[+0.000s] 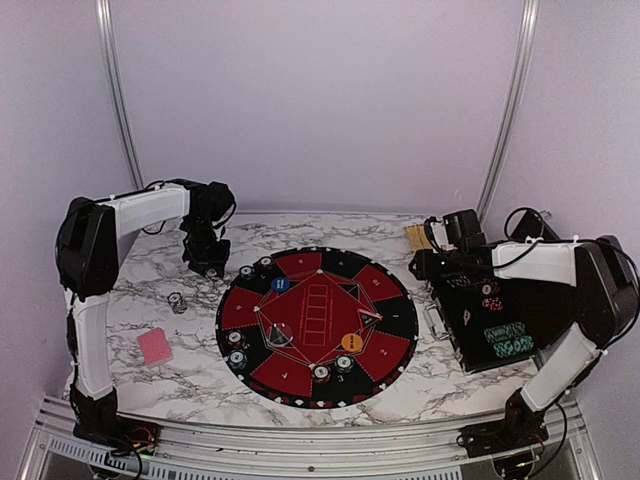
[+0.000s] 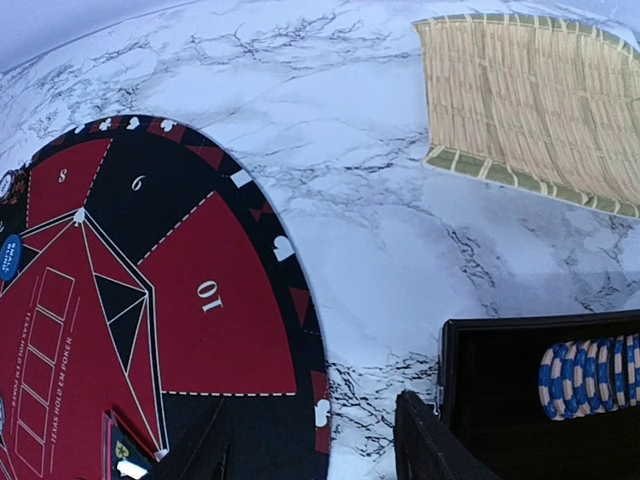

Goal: Distribute texas hold em gaming equipment
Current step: Place the poker chips pile at the small blind area.

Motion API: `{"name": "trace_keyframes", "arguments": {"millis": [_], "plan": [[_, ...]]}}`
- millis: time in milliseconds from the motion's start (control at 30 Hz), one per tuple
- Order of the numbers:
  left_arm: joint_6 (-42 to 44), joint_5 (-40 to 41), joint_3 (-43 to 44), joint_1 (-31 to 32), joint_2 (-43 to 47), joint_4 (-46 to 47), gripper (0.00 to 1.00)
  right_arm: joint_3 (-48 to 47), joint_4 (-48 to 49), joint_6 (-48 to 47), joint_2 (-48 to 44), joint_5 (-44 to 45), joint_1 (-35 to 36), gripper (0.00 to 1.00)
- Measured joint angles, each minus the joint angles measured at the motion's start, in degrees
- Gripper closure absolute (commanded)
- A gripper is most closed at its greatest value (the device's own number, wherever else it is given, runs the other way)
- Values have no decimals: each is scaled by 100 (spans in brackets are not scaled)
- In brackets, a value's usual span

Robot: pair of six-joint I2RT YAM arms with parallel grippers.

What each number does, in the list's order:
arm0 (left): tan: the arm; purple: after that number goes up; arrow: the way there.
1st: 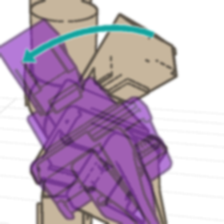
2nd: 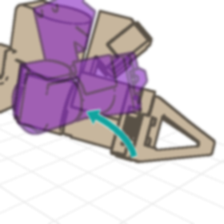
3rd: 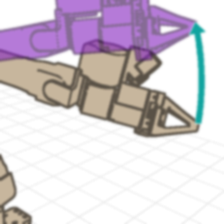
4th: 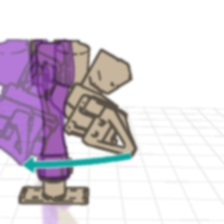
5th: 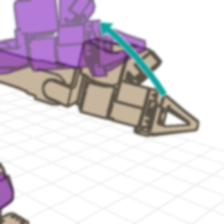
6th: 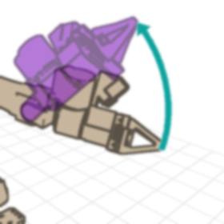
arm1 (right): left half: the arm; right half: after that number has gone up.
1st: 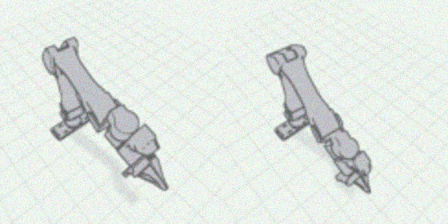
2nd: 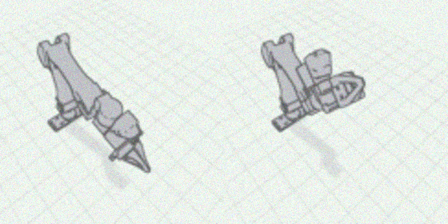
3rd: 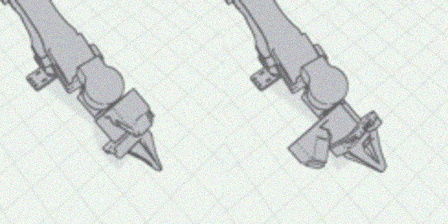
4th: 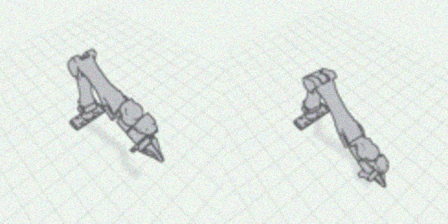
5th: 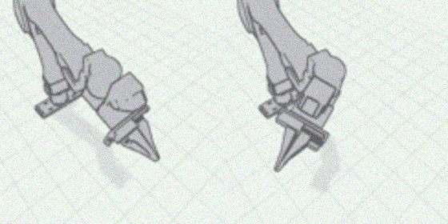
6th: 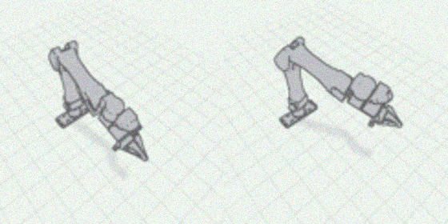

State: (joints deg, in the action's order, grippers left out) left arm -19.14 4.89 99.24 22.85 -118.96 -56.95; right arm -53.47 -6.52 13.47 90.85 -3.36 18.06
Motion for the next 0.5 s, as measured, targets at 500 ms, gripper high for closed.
{"name": "trace_keyframes", "arguments": {"millis": [500], "plan": [[-323,-166,1547,717,-1451,-166,62,0,4,20,-59,-219,-2,47]]}}
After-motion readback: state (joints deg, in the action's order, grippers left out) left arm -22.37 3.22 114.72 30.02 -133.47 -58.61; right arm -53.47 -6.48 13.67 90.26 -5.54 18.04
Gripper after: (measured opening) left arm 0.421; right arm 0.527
